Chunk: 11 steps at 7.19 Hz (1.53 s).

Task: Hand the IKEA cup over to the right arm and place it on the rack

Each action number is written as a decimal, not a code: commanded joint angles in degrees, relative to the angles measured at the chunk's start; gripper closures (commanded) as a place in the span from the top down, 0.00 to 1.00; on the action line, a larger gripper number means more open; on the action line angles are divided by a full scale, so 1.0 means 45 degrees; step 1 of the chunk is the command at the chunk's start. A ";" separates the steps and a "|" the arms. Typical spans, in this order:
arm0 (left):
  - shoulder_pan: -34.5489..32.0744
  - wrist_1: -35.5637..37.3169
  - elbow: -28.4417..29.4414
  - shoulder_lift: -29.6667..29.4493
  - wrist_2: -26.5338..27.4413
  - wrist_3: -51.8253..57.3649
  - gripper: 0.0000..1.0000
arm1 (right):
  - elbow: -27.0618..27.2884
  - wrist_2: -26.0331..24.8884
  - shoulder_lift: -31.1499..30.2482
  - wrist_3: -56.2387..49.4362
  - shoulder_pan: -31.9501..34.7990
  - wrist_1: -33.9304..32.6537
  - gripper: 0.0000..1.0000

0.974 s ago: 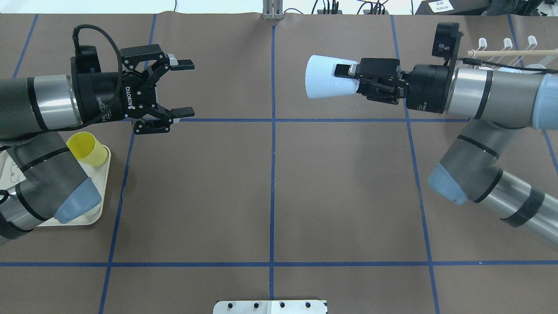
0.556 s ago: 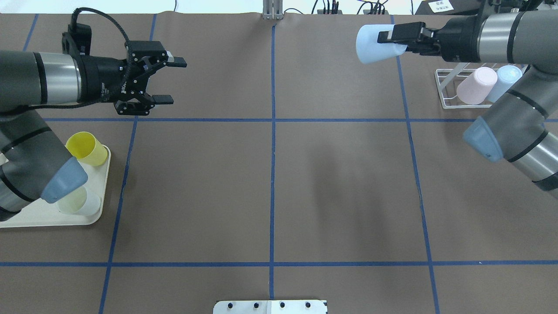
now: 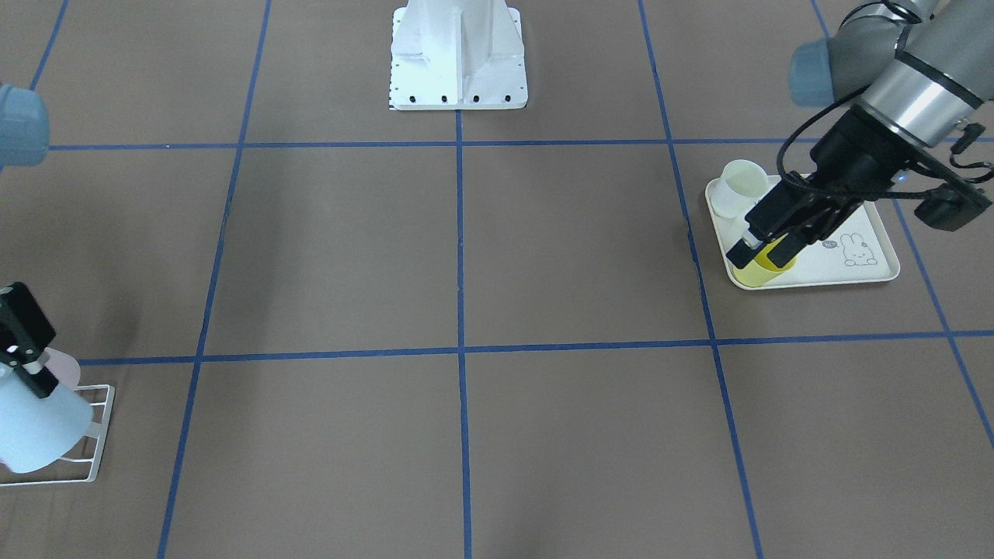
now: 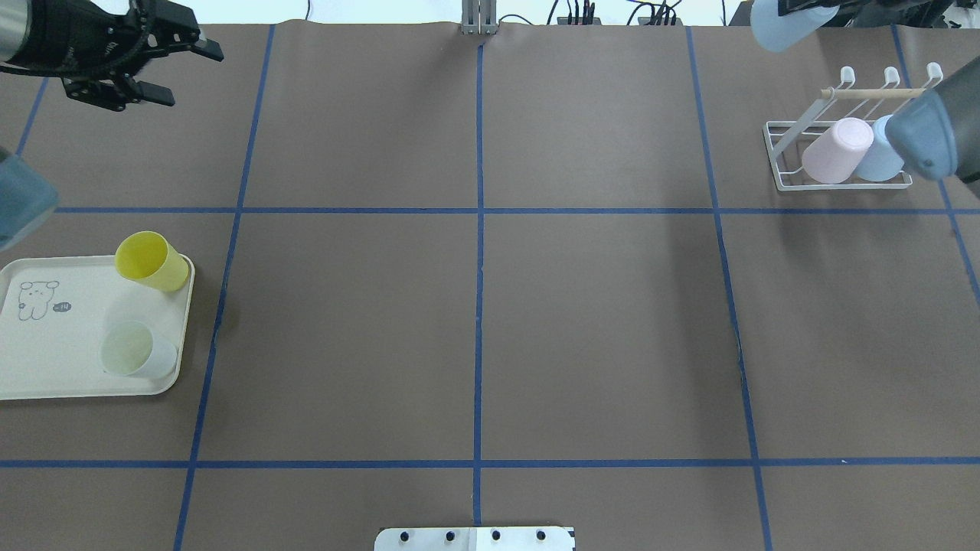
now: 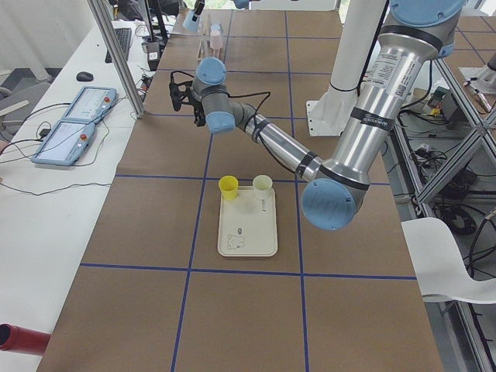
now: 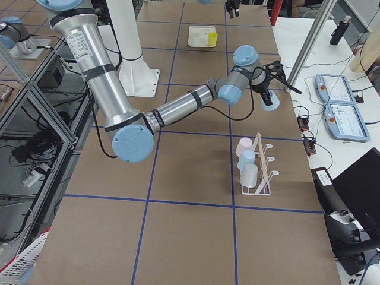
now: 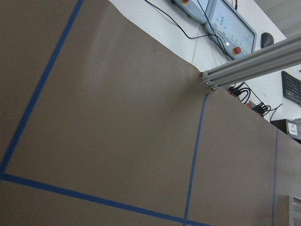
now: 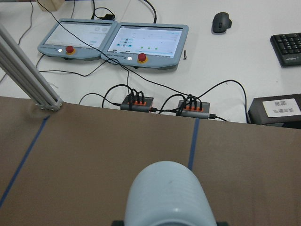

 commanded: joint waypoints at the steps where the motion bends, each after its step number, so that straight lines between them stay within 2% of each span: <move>1: -0.0470 0.2105 -0.0090 -0.0023 -0.0041 0.2964 1.00 | -0.3400 0.2396 0.1460 -0.1976 0.1878 -0.0823 0.04; 2: -0.0471 0.2131 -0.0149 0.0015 -0.0021 0.2993 1.00 | -0.4386 0.3493 0.1720 -0.2002 0.2138 -0.0921 0.04; 5: -0.0451 0.2131 -0.0247 0.0074 0.0096 0.2954 1.00 | -0.5078 0.3602 0.1839 -0.2041 0.1985 -0.1757 0.03; 11: -0.0451 0.2112 -0.0383 0.0132 0.0097 0.2857 1.00 | -0.5177 0.3485 0.1665 -0.2100 0.1633 -0.1722 0.05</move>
